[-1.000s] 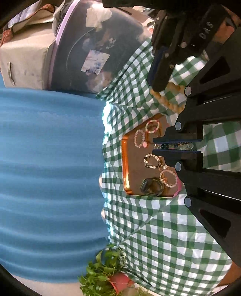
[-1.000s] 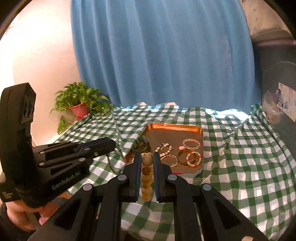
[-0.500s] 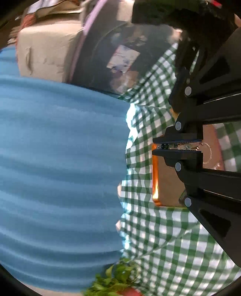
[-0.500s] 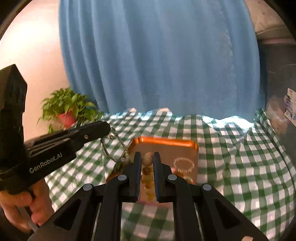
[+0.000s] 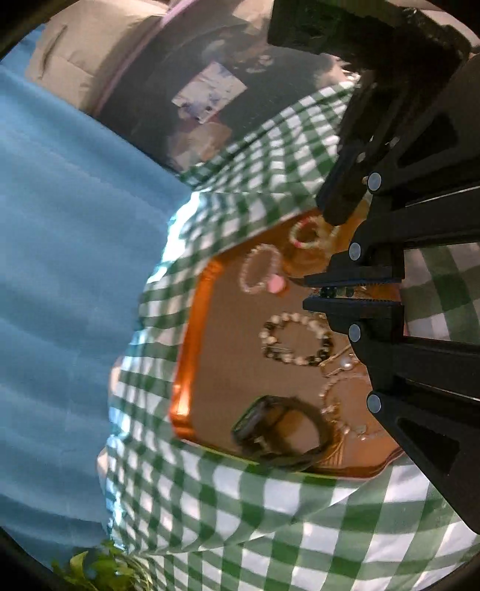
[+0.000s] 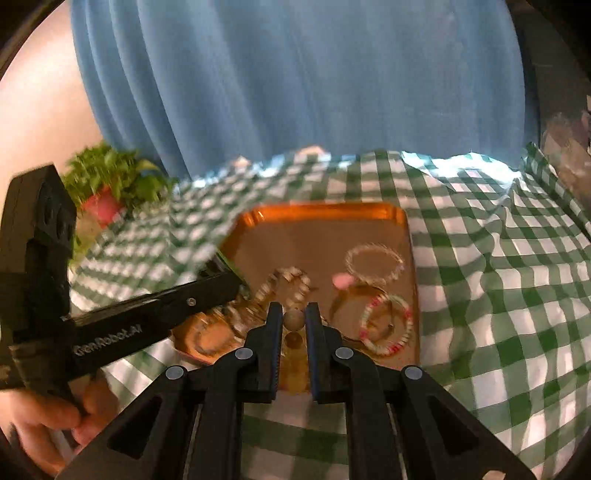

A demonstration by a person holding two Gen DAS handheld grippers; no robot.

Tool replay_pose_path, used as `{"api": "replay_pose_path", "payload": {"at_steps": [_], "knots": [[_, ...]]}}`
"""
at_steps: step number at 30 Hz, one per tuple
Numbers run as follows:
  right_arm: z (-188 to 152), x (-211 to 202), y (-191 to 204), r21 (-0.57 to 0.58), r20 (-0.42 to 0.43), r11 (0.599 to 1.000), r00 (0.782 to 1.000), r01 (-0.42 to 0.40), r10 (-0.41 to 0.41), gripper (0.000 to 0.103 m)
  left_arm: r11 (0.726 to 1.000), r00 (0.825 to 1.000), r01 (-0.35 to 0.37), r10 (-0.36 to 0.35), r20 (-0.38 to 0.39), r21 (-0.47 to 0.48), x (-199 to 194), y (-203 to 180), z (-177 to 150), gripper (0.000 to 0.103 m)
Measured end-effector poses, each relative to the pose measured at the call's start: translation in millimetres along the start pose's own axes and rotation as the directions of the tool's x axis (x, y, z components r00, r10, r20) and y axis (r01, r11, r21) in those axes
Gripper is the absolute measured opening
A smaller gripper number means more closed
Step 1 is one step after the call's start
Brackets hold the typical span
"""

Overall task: Organize jewelry
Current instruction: 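Lower and open left tool releasing chain bracelet while right tool releases wooden-bead bracelet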

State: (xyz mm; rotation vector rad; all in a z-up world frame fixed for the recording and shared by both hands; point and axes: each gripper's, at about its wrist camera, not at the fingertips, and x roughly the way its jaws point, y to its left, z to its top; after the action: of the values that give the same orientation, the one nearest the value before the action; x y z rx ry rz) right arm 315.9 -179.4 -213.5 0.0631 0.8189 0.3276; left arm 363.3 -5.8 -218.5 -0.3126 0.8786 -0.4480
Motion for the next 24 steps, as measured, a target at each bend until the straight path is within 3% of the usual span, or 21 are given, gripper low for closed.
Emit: {"api": "replay_pose_path", "payload": {"at_steps": [3,9,16,24], "knots": [[-7.2,13.6,-9.4,-0.001,-0.053,1.000,0.998,0.016,-0.016,0.010,0.999,0.997,-0.051,0.052,-0.049,0.019,12.1,-0.1,-7.7,0.005],[-21.1,31.5,-12.9,-0.051,-0.154,0.997,0.986,0.052,-0.059,0.011,0.989,0.976,-0.128,0.139,-0.168,0.075,32.3,5.3,-21.3,0.005],[-15.6,48.9,-19.6,-0.064,-0.171,0.996,0.982,0.069,-0.079,0.011,0.973,0.969,-0.186,0.205,-0.139,0.136,40.2,3.5,-16.3,0.005],[-4.7,65.4,-15.0,-0.121,-0.131,0.985,0.982,0.124,-0.139,0.011,0.971,0.969,-0.201,0.216,-0.116,0.128,53.8,9.7,0.2,0.005]]}}
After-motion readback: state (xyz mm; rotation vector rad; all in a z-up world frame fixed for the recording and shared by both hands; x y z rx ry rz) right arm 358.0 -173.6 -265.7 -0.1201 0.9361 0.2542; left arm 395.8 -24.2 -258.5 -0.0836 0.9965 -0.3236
